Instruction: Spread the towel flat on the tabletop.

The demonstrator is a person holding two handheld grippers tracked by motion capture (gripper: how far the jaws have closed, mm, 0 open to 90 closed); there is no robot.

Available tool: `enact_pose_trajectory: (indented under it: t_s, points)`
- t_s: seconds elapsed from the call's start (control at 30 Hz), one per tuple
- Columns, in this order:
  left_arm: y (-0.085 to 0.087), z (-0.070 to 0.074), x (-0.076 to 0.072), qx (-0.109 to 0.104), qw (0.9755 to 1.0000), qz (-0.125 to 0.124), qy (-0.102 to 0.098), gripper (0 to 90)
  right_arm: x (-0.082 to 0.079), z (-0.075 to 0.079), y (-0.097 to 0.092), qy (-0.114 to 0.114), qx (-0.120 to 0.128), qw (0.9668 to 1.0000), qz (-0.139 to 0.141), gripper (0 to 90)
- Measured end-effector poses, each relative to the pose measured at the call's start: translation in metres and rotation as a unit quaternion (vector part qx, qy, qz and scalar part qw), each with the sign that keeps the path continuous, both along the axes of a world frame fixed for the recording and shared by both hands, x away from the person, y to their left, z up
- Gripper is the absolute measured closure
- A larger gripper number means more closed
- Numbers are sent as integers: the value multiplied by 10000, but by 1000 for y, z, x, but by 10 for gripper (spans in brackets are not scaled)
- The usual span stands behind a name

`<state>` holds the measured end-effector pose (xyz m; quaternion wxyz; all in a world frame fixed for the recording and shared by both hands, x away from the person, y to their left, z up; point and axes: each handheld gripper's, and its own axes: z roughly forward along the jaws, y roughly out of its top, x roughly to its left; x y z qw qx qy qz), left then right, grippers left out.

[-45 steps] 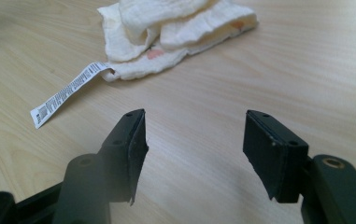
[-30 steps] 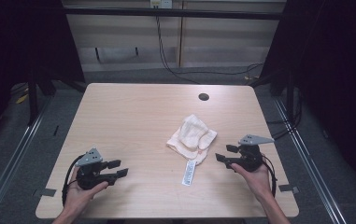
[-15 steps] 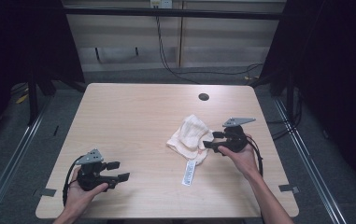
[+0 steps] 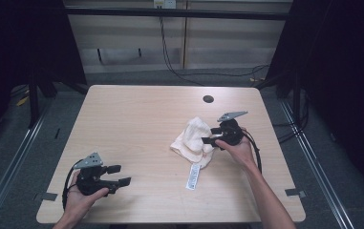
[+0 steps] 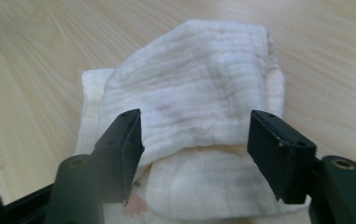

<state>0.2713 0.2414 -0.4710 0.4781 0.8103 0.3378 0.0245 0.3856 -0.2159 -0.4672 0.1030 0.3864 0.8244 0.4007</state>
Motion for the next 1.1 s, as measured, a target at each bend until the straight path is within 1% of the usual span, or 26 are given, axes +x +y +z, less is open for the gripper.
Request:
enact_pose_trajectory:
  t_s: [0.07,0.1,0.13,0.17,0.2,0.23,0.27,0.3,0.33,0.37,0.4,0.43,0.47,0.5,0.53,0.6,0.63,0.7,0.77,0.8,0.83,0.9,0.93,1.0,1.03,1.1]
  points:
    - [0,0,-1,6,10000,-10,-6,294,4,-9,2,155,19,9999,-43,314]
    - [0,0,-1,27,10000,-5,-18,294,6,-15,3,169,0,9998,-51,307]
    - [0,0,-1,27,10000,-5,-18,294,6,-15,3,169,0,9998,-51,307]
    - [0,0,-1,99,9999,23,-48,293,8,-20,4,127,-13,9998,-130,309]
    - [0,0,-1,99,9999,23,-48,291,8,-20,4,127,-13,9998,-130,309]
    - [0,0,-1,177,9998,16,-99,289,10,-20,3,-63,-92,9995,-304,315]
    - [0,0,-1,177,9998,16,-99,289,10,-20,3,-63,-92,9995,-304,315]
    - [0,0,-1,159,9998,-7,-94,289,11,-19,2,-119,-29,9993,-357,315]
    - [-1,0,-2,148,9998,-1,-95,289,13,-18,-1,-150,132,9990,-412,312]
    - [-1,1,-2,192,9998,-3,-111,288,16,-19,-3,-36,-6,9991,-426,298]
    - [-1,1,-2,191,9998,-9,-108,288,16,-19,-3,-36,-6,9991,-426,298]
    - [-1,0,-1,188,9998,-20,-103,288,18,-24,-3,142,-136,9990,-392,297]
    - [-1,0,-1,193,9998,-20,-97,288,18,-24,-3,142,-136,9990,-392,297]
    - [-1,0,-1,190,9998,-34,-102,288,19,-30,-3,233,-170,9990,-342,331]
    - [-1,0,-1,190,9998,-34,-102,288,19,-30,-3,233,-170,9990,-342,331]
    - [-1,0,-1,205,9997,-32,-99,288,19,-36,-1,305,-153,9989,-313,400]
    - [-1,0,-1,207,9997,-29,-103,288,18,-37,-1,242,-142,9991,-305,448]
    - [-2,-1,0,202,9998,-32,-78,290,18,-37,-2,240,-109,9992,-301,569]
    - [-3,-1,0,213,9997,-32,-69,291,16,-36,0,239,-221,9989,-325,674]
    - [-3,-1,0,201,9998,-25,-73,291,15,-35,1,279,-299,9987,-310,718]
    - [-3,-1,0,207,9998,-27,-74,292,14,-35,2,250,-296,9988,-296,744]
    - [-4,-1,0,224,9997,-24,-79,297,9,-36,6,268,-209,9991,-252,810]
    - [-4,-1,0,225,9997,-45,-88,297,9,-36,6,268,-209,9991,-252,810]
    - [-4,-1,0,216,9997,-72,-71,309,4,-38,9,297,-95,9994,-159,841]
    - [-5,-1,1,210,9997,-86,-62,334,1,-38,11,320,-29,9995,-68,853]
    - [-7,-1,3,225,9996,-139,-61,360,-2,-37,14,326,-85,9994,-15,858]
